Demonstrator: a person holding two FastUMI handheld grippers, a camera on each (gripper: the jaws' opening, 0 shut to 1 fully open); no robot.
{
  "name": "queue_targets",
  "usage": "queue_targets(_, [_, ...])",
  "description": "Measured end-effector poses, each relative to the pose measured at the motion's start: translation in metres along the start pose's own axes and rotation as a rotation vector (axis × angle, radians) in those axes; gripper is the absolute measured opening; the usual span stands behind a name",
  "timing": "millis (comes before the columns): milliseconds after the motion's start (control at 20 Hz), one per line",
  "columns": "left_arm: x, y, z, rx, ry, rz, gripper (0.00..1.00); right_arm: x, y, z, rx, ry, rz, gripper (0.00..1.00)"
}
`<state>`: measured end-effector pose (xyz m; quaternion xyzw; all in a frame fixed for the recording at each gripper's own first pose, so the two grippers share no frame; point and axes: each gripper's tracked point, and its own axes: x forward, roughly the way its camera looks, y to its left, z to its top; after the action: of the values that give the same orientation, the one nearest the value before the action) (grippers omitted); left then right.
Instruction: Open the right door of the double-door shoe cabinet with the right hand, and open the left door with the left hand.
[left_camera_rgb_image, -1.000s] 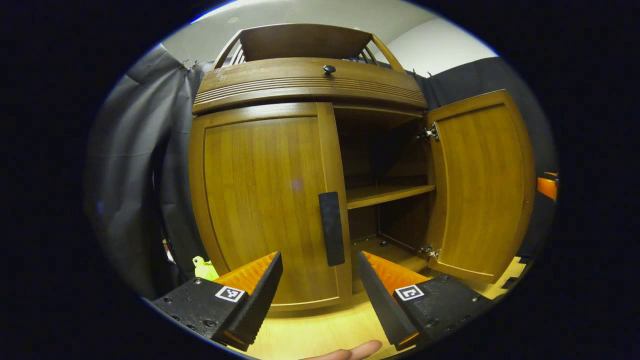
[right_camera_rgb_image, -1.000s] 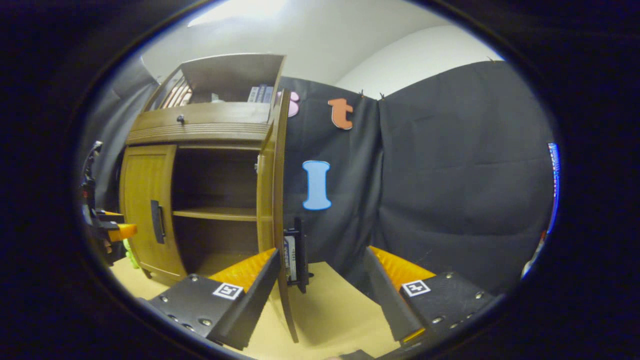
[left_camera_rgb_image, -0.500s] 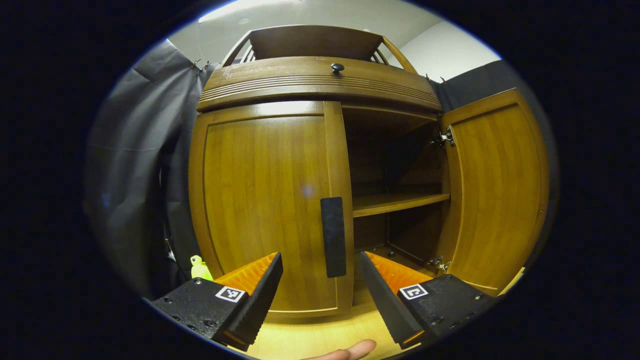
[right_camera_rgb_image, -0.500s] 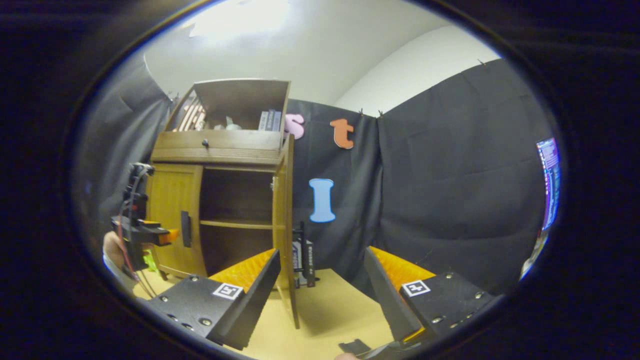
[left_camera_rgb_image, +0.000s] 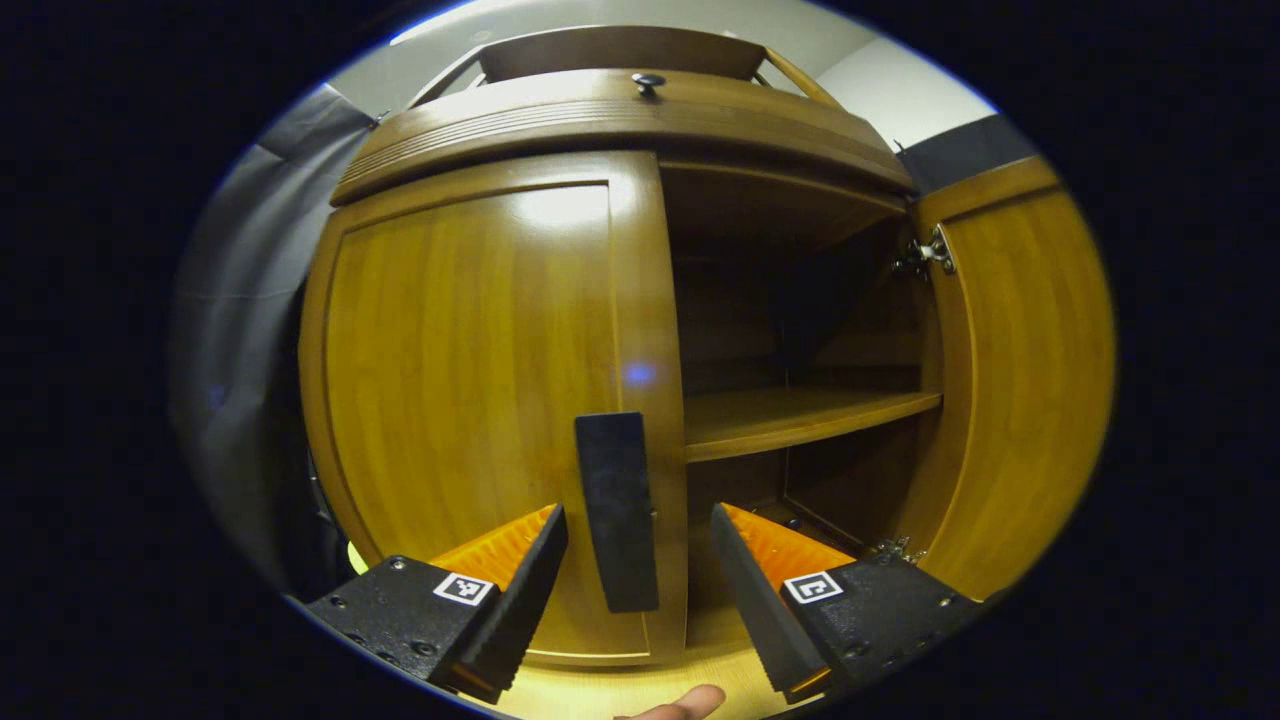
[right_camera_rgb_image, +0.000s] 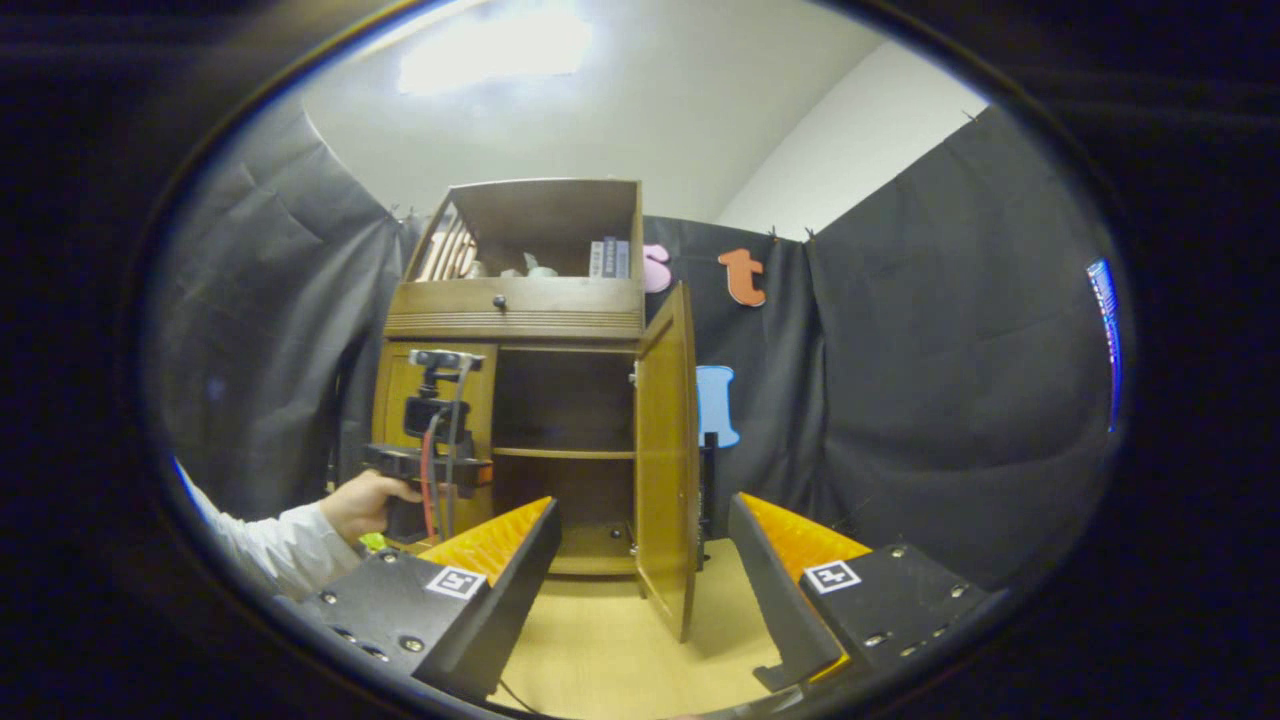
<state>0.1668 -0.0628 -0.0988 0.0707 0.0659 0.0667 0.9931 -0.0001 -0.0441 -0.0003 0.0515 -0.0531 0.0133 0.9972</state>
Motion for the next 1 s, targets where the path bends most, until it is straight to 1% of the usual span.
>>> queue_targets(50, [0.005, 0.0, 0.0, -0.001, 0.005, 0.009, 0.8, -0.005, 0.003, 0.01, 0.009, -0.026, 0.003, 0.99])
queue_targets(100, [0.01, 0.001, 0.0, -0.012, 0.008, 0.024, 0.72, -0.009, 0.01, 0.02, 0.01, -0.056, 0.018, 1.0])
queue_targets(150, [0.008, 0.007, 0.004, -0.025, -0.016, 0.048, 0.63, -0.013, 0.009, 0.025, 0.002, -0.076, 0.02, 0.96])
queue_targets(200, [0.014, 0.012, 0.01, -0.057, -0.036, 0.057, 0.53, -0.016, 0.006, 0.025, -0.008, -0.081, 0.009, 1.0])
queue_targets(250, [0.015, 0.013, 0.01, -0.105, -0.022, 0.054, 0.43, -0.015, 0.005, 0.022, -0.008, -0.079, 0.008, 1.0])
queue_targets(300, [0.013, 0.013, 0.006, -0.125, 0.009, 0.043, 0.34, -0.014, 0.007, 0.021, 0.005, -0.077, 0.022, 0.99])
queue_targets(350, [0.013, 0.014, 0.006, -0.106, 0.019, 0.031, 0.35, -0.011, 0.007, 0.021, 0.026, -0.078, 0.025, 0.99])
queue_targets(450, [0.012, 0.013, 0.004, -0.083, 0.042, 0.024, 0.34, -0.007, 0.002, 0.019, 0.045, -0.078, 0.009, 0.96])
queue_targets(500, [0.011, 0.013, 0.003, -0.07, 0.05, 0.012, 0.33, -0.007, -0.001, 0.017, 0.036, -0.073, 0.001, 0.99])
queue_targets(600, [0.008, 0.01, 0.003, -0.066, 0.063, -0.013, 0.34, -0.008, -0.01, 0.018, 0.016, -0.073, -0.025, 0.99])
queue_targets(700, [0.006, 0.01, 0.003, -0.058, 0.064, -0.024, 0.34, -0.012, -0.016, 0.023, 0.025, -0.09, -0.046, 0.99])
queue_targets(800, [0.005, 0.009, 0.004, -0.07, 0.071, -0.031, 0.33, -0.014, -0.015, 0.026, 0.032, -0.1, -0.044, 0.99])
queue_targets(950, [0.006, 0.008, 0.004, -0.062, 0.069, -0.039, 0.33, -0.018, -0.008, 0.029, 0.039, -0.108, -0.016, 0.99])
queue_targets(1000, [0.007, 0.01, 0.002, -0.056, 0.066, -0.042, 0.33, -0.019, -0.011, 0.029, 0.03, -0.107, -0.024, 0.96])
